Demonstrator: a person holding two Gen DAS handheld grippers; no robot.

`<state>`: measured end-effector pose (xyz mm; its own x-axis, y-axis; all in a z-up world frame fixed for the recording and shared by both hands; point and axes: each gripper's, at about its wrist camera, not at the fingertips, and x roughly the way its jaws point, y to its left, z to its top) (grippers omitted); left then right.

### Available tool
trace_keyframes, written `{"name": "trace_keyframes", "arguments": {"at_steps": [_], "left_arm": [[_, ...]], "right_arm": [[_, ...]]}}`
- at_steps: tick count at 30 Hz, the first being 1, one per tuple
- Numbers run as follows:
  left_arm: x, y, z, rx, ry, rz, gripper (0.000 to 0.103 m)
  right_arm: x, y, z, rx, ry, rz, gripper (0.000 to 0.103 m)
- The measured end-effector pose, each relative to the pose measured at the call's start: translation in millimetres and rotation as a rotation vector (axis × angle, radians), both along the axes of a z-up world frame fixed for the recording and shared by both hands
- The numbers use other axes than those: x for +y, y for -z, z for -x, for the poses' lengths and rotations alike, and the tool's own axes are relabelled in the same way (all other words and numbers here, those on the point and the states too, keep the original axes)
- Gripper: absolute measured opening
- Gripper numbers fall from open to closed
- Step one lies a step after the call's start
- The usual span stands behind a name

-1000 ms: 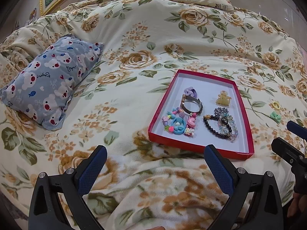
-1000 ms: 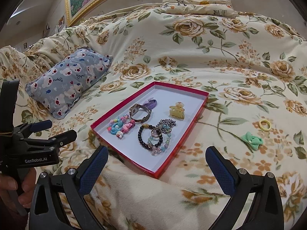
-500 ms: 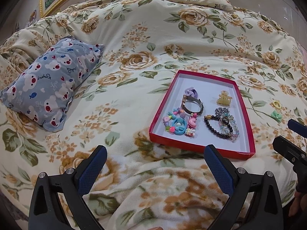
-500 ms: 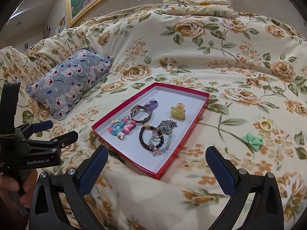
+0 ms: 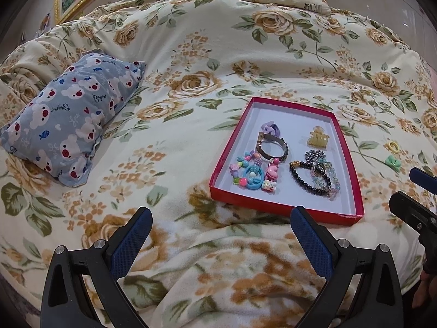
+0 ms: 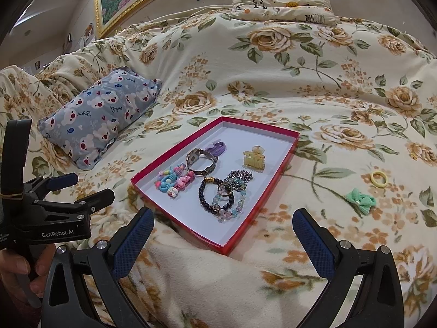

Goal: Organize jewelry

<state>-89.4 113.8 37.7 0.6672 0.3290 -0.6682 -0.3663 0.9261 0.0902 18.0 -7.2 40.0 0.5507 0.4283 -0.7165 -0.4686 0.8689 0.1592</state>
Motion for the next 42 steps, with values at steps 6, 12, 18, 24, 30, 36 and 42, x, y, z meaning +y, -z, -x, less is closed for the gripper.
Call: {"name": "trace_keyframes", "arguments": {"at_steps": [6, 12, 18, 24, 30, 36, 42], "left_arm": [[0.9, 0.9, -1.1, 0.001, -0.001, 0.002, 0.102], [1.2, 1.3, -1.4, 0.000, 0.000, 0.002, 0.102], [1.9, 4.2, -3.2, 0.004, 0.005, 0.018, 0.102], [3.5, 6.9, -5.6, 0.007, 0.003, 0.021, 0.102], [3.5, 7.6, -5.6, 0.007, 0.000, 0.017, 0.102], [4.4, 8.2, -7.2, 0.006, 0.001, 0.017, 0.102], [4.2, 8.3, -7.1, 0.008, -0.001, 0.018, 0.102]], "right_arm": [[0.3, 0.0, 0.1, 0.000, 0.000, 0.000, 0.102], [3.1, 0.3, 0.2, 0.002, -0.003, -0.001, 0.102], [5.7, 2.3, -1.3, 0.010, -0.008, 0.008, 0.102], [4.7, 4.2, -3.4, 0.017, -0.009, 0.009, 0.102], [5.0, 4.4, -3.1, 0.016, -0.011, 0.010, 0.102], [5.3, 5.8, -3.3, 0.017, -0.011, 0.010, 0.102], [5.1, 5.5, -3.5, 0.018, -0.011, 0.010, 0.102]]}}
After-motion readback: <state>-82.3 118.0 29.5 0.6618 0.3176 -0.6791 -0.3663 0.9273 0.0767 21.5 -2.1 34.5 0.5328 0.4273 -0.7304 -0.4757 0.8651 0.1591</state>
